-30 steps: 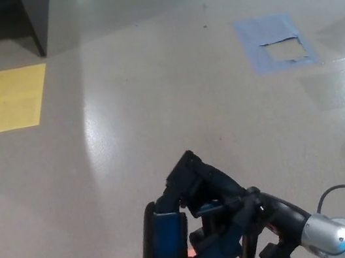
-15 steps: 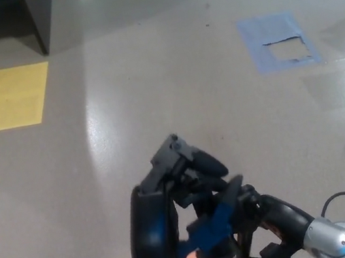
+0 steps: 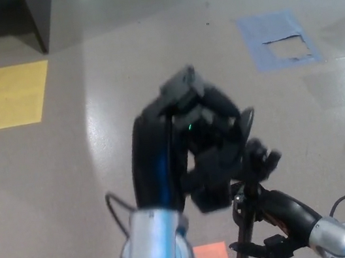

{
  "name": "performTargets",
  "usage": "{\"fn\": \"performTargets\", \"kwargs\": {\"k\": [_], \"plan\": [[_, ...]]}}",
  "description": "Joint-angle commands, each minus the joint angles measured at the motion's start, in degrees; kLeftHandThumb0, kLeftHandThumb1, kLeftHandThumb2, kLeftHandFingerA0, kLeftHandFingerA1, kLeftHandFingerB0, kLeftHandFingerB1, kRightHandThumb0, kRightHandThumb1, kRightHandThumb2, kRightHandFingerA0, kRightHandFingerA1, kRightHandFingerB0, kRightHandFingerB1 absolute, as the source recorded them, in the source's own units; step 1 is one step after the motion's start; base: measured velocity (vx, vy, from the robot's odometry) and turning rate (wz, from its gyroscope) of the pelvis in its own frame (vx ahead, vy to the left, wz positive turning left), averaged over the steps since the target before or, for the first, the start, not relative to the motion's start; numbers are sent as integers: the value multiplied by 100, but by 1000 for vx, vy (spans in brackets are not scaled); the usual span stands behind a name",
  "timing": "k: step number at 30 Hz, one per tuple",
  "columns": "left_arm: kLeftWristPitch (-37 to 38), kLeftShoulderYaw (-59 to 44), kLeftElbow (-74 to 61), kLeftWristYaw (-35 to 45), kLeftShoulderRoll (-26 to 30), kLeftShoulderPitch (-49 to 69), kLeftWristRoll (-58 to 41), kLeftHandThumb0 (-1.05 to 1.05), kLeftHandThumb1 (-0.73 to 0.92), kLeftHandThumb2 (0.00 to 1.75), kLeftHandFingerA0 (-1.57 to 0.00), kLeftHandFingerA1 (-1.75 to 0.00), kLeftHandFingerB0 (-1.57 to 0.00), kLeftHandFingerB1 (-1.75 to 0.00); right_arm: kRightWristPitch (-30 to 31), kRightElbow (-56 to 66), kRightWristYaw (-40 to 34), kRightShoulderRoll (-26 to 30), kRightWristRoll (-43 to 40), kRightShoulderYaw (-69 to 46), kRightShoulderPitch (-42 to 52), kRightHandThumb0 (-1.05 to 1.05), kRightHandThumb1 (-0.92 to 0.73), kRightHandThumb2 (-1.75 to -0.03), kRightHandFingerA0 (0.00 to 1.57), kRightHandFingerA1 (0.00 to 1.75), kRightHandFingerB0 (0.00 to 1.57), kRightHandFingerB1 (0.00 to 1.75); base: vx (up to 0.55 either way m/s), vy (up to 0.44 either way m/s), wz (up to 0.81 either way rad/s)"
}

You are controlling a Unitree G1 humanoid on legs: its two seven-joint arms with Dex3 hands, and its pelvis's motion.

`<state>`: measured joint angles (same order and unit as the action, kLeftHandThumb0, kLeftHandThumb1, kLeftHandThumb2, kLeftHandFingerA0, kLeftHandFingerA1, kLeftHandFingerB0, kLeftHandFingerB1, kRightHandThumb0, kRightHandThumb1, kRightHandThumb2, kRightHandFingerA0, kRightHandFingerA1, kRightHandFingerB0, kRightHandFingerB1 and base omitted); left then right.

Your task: A phone stand is kept on the floor and the robot uses both its hands to grab it and uses its left hand to extend the phone stand by pulling it upwards

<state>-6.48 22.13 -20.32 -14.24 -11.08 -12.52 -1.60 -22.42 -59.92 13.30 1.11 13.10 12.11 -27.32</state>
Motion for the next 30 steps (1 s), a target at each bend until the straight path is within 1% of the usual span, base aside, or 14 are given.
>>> {"fn": "performTargets", "kwargs": {"k": [1,7,8,10,11,18,19,20,21,23,25,26,29,30], "plan": [[-2408,-769,-1116,-921,-2400,-2333,-2241,-3,52,78,-101,-175,-73,-175,-276,-301,-775,-57,-281,-465,-100,-105,-60,-59,80,92,59,81,0,0,0],[-2637,-1102,-1047,-1064,-2364,-2816,-2297,-5,49,78,-100,-175,-71,-175,-155,-315,-843,-22,-166,-460,-88,-105,-61,-58,63,89,58,78,0,0,0],[-2748,-1304,-1025,-1115,-2359,-3069,-2455,-15,40,87,-133,-152,-107,-139,-175,-330,-813,-25,-191,-489,-73,-105,-60,-60,60,90,60,77,0,0,0],[-2799,-1466,-984,-1147,-2325,-3286,-2675,-17,39,85,-131,-149,-107,-137,-220,-346,-777,-25,-210,-513,-35,-105,-60,-60,62,91,59,77,0,0,0],[-2858,-1569,-947,-1216,-2282,-3518,-2701,-12,46,71,-102,-175,-71,-175,-205,-364,-799,-33,-206,-523,-25,-105,-61,-59,59,90,60,76,0,0,0],[-2935,-2358,-372,-1548,-1652,-5429,-2952,-10,44,81,-98,-175,-64,-175,-248,-455,-1068,-16,46,-378,34,-105,-59,-60,58,88,63,78,0,0,0],[-2914,-2438,-291,-1553,-1569,-5598,-3038,-16,37,91,-128,-143,-102,-130,-231,-449,-1060,-19,33,-386,41,-105,-59,-61,58,87,65,79,0,0,0],[-2910,-2476,-254,-1560,-1527,-5676,-3086,-16,37,91,-128,-143,-102,-130,-224,-447,-1059,-20,28,-388,44,-105,-59,-61,58,87,65,79,0,0,0],[-2940,-2563,-158,-1557,-1387,-5905,-3121,-15,48,78,-101,-175,-67,-175,-229,-463,-1068,-21,29,-386,40,-105,-59,-60,59,88,65,78,0,0,0],[-2948,-2830,147,-1652,-1108,-6467,-3359,-14,49,77,-100,-175,-63,-175,-266,-539,-1059,-33,-11,-415,33,-105,-60,-61,57,88,66,78,0,0,0],[-2924,-3000,448,-1674,-833,-6931,-3363,-13,52,75,-101,-175,-65,-163,-273,-538,-1017,-54,-74,-459,48,-105,-60,-62,58,87,68,78,0,0,0],[-2902,-3067,590,-1617,-708,-7093,-3436,-13,53,76,-101,-175,-64,-113,-255,-534,-1012,-70,-95,-473,62,-105,-60,-60,59,89,69,77,0,0,0],[-2868,-3358,1172,-1658,-365,-7767,-3595,-13,50,78,-101,-175,-65,-119,-244,-503,-1040,-91,-83,-457,124,-105,-60,-60,58,91,69,78,0,0,0],[-2874,-3397,1276,-1635,-297,-7878,-3609,-12,49,82,-100,-175,-52,-89,-229,-497,-1055,-98,-77,-451,134,-105,-60,-61,58,92,69,79,0,0,0]]}}
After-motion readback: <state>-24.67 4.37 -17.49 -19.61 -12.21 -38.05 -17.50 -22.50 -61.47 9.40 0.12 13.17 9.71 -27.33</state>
